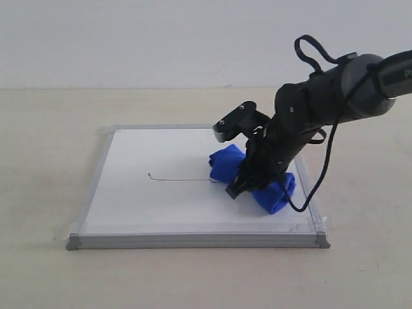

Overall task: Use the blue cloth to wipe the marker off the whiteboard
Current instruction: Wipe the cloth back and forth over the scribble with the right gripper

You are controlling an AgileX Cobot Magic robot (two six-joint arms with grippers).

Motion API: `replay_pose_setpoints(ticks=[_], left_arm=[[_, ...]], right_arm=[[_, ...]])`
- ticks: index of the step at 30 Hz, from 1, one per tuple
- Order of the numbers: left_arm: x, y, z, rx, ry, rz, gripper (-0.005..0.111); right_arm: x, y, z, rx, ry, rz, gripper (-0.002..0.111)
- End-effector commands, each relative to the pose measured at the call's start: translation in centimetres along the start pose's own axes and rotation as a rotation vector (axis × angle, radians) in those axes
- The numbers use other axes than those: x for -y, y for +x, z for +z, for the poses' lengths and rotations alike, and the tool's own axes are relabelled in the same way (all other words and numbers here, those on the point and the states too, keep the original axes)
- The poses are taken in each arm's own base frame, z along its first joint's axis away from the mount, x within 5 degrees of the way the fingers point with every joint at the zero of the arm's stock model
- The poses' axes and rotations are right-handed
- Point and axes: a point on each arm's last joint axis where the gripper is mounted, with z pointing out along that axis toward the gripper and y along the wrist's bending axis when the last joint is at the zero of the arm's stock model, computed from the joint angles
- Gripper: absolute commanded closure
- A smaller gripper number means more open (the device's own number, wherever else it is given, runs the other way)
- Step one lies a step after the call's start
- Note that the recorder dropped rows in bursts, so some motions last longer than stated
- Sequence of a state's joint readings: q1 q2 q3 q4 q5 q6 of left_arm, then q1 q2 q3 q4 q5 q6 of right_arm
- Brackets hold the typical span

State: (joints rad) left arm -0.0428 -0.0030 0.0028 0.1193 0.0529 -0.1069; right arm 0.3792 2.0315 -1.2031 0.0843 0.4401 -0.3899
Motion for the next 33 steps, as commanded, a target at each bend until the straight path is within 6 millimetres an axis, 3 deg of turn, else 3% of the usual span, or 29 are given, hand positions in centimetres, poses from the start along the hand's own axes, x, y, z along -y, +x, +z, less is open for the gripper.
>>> replay_pose_setpoints(ticks=[1, 4, 8, 11, 14, 23, 25, 28, 33], left_arm=[[0.0, -0.1, 0.0, 0.001, 0.002, -0.012, 0.102], [0.0, -0.1, 0.0, 0.001, 0.002, -0.012, 0.102], [0.0, -0.1, 0.0, 0.001, 0.002, -0.012, 0.102], [0.0, -0.1, 0.0, 0.001, 0.002, -0.012, 0.102], [0.0, -0.1, 0.0, 0.001, 0.002, -0.012, 0.102], [0.0, -0.1, 0.0, 0.001, 0.002, -0.012, 0.102], [0.0, -0.1, 0.0, 0.001, 0.002, -0.012, 0.102], [0.0, -0.1, 0.0, 0.001, 0.002, -0.012, 0.102], [0.0, -0.1, 0.0, 0.001, 0.002, -0.012, 0.102]], right_arm=[[-5.2, 0.6, 1.1, -0.101, -0.221, -0.092, 0.108], [-5.1, 0.5, 1.2, -0.076, -0.226, -0.117, 0.108], [2.8, 1.3, 1.2, 0.026, 0.026, 0.116, 0.108], [5.4, 2.2, 1.1, 0.035, 0.087, 0.215, 0.108], [3.9, 1.8, 1.3, 0.01, 0.049, 0.2, 0.108], [-7.8, -0.8, 1.2, -0.006, -0.214, -0.117, 0.108], [-8.8, -1.3, 0.9, -0.017, -0.24, -0.171, 0.108], [-7.5, -2.0, 0.4, -0.023, -0.223, -0.165, 0.108], [-1.0, -1.4, 0.6, -0.09, -0.001, -0.007, 0.108]])
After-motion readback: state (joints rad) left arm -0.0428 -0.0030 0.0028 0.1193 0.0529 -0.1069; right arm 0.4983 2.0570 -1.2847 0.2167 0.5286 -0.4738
